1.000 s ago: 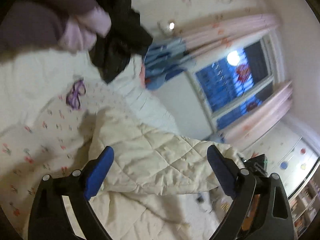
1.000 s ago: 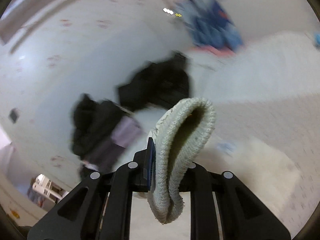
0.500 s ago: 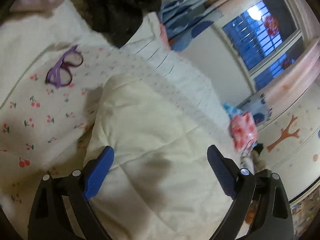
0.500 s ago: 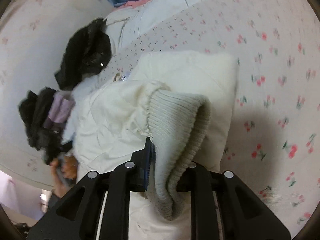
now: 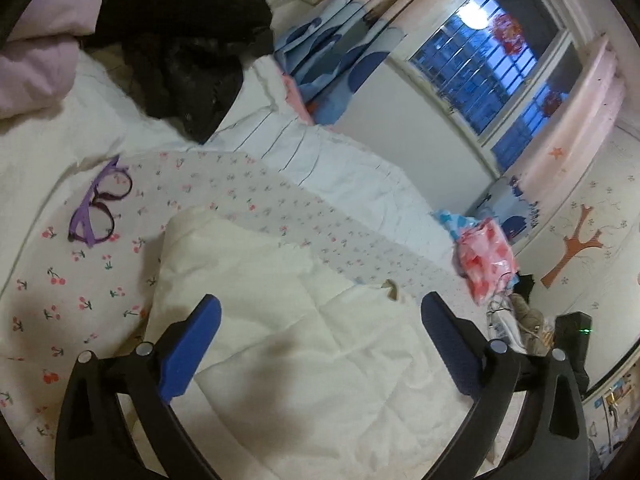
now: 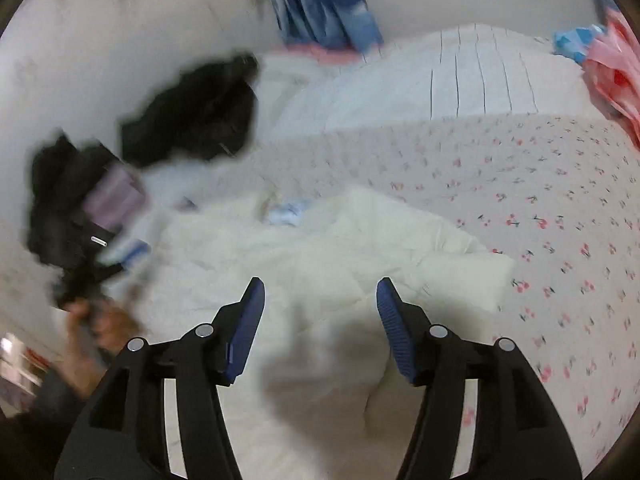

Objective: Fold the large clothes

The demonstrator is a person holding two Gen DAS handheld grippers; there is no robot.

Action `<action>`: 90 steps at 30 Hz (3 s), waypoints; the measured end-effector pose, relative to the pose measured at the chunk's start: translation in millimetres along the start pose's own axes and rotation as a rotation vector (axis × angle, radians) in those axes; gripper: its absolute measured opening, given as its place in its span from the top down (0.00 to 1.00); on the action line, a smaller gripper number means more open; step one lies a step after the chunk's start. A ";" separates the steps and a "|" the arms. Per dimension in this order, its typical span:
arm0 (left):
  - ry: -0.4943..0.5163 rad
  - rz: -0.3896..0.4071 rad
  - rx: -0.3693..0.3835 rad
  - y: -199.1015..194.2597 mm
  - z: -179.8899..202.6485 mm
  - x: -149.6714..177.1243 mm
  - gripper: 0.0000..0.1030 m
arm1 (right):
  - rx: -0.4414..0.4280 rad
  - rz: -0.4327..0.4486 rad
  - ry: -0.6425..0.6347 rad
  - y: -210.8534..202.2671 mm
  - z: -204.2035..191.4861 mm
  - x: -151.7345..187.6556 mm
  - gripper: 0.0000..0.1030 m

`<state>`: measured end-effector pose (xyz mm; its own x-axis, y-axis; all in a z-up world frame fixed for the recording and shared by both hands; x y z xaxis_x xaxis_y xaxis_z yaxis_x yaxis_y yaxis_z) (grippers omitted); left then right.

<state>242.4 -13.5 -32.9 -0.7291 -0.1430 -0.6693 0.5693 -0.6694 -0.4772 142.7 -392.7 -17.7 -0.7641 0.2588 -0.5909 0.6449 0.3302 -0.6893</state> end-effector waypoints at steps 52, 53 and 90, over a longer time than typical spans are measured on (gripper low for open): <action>-0.042 -0.595 -0.017 -253.0 -112.3 180.6 0.07 | -0.343 -0.278 0.309 -170.9 -24.0 295.6 0.28; -0.039 -0.613 -0.009 -259.2 -111.8 187.9 0.07 | -0.378 -0.300 0.310 -175.0 -30.3 305.3 0.28; 0.117 -0.700 0.175 -411.3 13.9 247.1 0.69 | -0.401 -0.204 0.300 -339.7 -23.6 369.2 0.74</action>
<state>-177.2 216.4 6.0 -0.8488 0.4341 -0.3018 -0.0920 -0.6834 -0.7242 -358.9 -387.9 8.2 -0.8824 0.3815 -0.2755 0.4705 0.7062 -0.5290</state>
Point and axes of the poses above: each gripper's, at about its wrist camera, not at the fingertips, and y roughly the way its jaws point, z to its right, x to its underside, the point moved 7 cm from there along y, roughly the way its jaws point, and after that the axes turned 1 degree about -x, right-handed, at the moved point
